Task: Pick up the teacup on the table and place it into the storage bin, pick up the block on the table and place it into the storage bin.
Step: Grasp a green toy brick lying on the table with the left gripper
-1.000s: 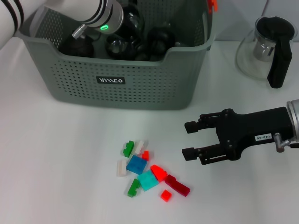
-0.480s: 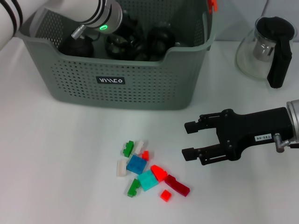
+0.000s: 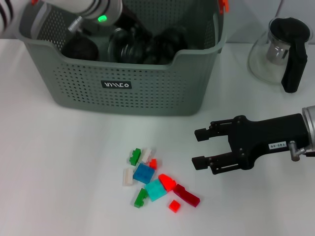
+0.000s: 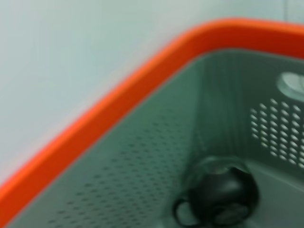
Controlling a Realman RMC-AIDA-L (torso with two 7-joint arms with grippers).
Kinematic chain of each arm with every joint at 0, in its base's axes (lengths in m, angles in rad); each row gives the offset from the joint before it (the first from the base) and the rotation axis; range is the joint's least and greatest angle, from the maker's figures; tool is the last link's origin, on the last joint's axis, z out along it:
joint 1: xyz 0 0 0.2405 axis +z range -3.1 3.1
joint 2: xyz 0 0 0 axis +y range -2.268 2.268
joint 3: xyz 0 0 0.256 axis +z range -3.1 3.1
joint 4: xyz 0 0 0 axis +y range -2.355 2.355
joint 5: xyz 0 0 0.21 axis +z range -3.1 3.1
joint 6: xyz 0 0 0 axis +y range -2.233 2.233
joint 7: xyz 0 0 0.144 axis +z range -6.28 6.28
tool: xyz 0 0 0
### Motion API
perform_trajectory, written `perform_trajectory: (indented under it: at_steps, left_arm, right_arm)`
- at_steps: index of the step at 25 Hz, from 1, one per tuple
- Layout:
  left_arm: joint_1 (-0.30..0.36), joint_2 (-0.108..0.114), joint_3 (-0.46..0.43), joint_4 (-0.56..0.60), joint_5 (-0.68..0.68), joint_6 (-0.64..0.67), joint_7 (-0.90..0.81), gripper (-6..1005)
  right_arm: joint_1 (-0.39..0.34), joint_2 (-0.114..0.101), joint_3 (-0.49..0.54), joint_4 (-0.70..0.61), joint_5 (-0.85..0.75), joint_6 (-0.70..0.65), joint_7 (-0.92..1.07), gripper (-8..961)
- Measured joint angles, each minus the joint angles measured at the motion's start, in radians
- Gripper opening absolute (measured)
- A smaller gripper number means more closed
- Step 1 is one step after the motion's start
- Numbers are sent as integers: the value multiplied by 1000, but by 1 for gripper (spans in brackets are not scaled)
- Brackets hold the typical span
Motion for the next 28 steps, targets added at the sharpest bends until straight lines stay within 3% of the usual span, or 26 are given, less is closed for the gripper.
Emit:
perform_trajectory:
  at_steps: [5,11,15,20,28]
  left_arm:
    - [71,3,-50,241,-9,159,-40,582]
    - [153,-11,-122,553,-83,426,-63,717]
    - [213,-4,-163,699,-248,626,-50,714]
    - [312,1,-181,804,-495,857,42,711]
    - [477,-45,-212,810,-735,1023,298,709]
  right_arm:
    - [4,-6,3,0,0,-2,0,804]
    - [6,-12,3,0,0,-2,-2,804]
    - [10,-19,0,-2,0,-11,-4,803]
    - [12,-32,0,-5,0,-34,-3,803]
    - [12,-50,0,-12,-1,-52,-3,802]
